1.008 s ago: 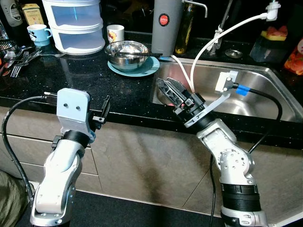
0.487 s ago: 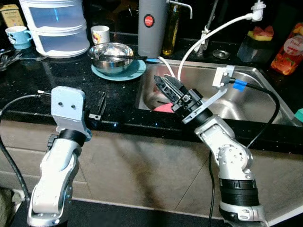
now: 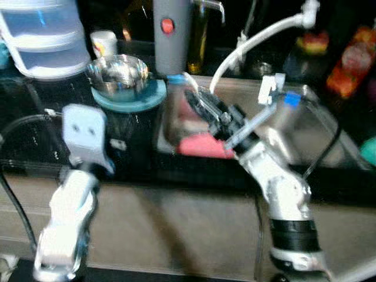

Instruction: Kitchen organization

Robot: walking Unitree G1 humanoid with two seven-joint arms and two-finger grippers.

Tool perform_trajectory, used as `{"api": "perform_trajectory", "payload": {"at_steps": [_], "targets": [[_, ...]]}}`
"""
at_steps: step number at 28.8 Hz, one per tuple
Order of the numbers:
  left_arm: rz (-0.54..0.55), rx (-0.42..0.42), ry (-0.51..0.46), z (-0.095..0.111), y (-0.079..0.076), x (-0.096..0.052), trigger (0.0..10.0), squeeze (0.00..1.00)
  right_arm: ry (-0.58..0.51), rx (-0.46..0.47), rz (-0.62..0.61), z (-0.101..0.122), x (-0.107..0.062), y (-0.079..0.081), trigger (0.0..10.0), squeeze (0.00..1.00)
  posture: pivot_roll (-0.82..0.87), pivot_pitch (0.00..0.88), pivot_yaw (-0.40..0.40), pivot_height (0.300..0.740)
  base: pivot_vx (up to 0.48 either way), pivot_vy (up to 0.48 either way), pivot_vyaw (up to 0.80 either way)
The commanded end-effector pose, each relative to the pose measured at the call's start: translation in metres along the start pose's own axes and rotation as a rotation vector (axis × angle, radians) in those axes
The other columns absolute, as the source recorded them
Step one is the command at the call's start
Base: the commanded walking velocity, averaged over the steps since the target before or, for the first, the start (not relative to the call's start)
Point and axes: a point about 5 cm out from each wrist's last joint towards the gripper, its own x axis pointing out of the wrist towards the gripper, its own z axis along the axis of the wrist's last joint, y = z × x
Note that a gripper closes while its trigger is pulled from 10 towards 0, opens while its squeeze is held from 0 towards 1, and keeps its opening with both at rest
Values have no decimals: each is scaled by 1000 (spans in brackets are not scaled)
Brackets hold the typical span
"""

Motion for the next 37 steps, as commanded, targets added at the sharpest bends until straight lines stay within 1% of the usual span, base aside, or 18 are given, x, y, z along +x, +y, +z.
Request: {"api": "perform_trajectory", "payload": {"at_steps": [1, 5, 7, 12, 14, 22, 25, 26, 27, 28, 29, 31, 32, 33, 34, 35, 36, 37], "targets": [[17, 22, -5, 1, 4, -1, 10000, 0, 17, 24, 44, -5, 5, 7, 10000, 0, 186, 0, -43, 740, 394, 0, 781], [21, 17, -6, 1, 4, 0, 10000, 0, 20, 33, 39, -5, 6, 7, 10000, 0, 182, 0, -47, 740, 390, 0, 195], [22, 0, -12, 2, 3, 1, 10000, 0, 26, 34, 40, -6, 6, 7, 10000, 0, 183, 0, -48, 740, 0, 0, 0], [22, 5, -7, 1, 2, 0, 10000, 0, 34, 22, 39, -6, 6, 6, 10000, 0, 184, 0, -50, 740, 0, 0, 0], [24, 6, -9, 1, 1, 0, 10000, 0, 37, -17, 25, -4, 11, 5, 10000, 0, 186, 0, -55, 740, 0, 0, 0], [27, 13, -13, 2, 1, 0, 10000, 0, 28, -110, -9, 2, 23, 3, 10000, 0, 193, 0, -64, 740, 0, 0, 0], [21, 14, -14, 3, 1, 0, 10000, 0, 9, -224, 37, 23, 31, 5, 10000, 0, 200, 0, -69, 740, 0, 0, 0], [21, 14, -14, 3, 1, 0, 10000, 0, 9, -224, 37, 23, 31, 5, 10000, 0, 200, 0, -69, 740, 0, 0, 0], [8, 7, -16, 3, -1, 0, 10000, 0, 22, -273, 75, 29, 30, 7, 10000, 0, 200, 0, -69, 740, 0, 0, 0], [8, 7, -16, 3, -1, 0, 10000, 0, 22, -273, 75, 29, 30, 7, 10000, 0, 200, 0, -69, 740, 0, 0, 0], [-18, -3, -16, 4, -3, -1, 10000, 0, 58, -340, 119, 35, 26, 7, 10000, 0, 203, 0, -71, 740, 0, 0, 0], [-74, -35, -4, 2, -9, -3, 10000, 0, 205, -571, 199, 37, 18, 6, 10000, 0, 184, 0, -62, 740, 0, 0, 0], [-92, -44, 2, 1, -11, -3, 10000, 0, 256, -648, 222, 37, 16, 5, 10000, 0, 183, 0, -61, 740, 0, 0, 0], [-92, -44, 2, 1, -11, -3, 10000, 0, 256, -648, 222, 37, 16, 5, 10000, 0, 183, 0, -61, 740, 0, 0, 0], [-108, -48, 10, 0, -13, -3, 10000, 0, 291, -705, 233, 36, 15, 5, 10000, 0, 183, 0, -61, 740, 0, 0, 0], [-108, -48, 10, 0, -13, -3, 10000, 0, 291, -705, 233, 36, 15, 5, 10000, 0, 183, 0, -61, 740, 0, 0, 0], [-124, -56, 27, -3, -14, -4, 10000, 0, 322, -790, 214, 35, 15, 1, 10000, 0, 180, 0, -59, 740, 0, 0, 0], [-124, -56, 27, -3, -14, -4, 10000, 0, 322, -790, 214, 35, 15, 1, 10000, 0, 180, 0, -59, 740, 0, 0, 0]]}}
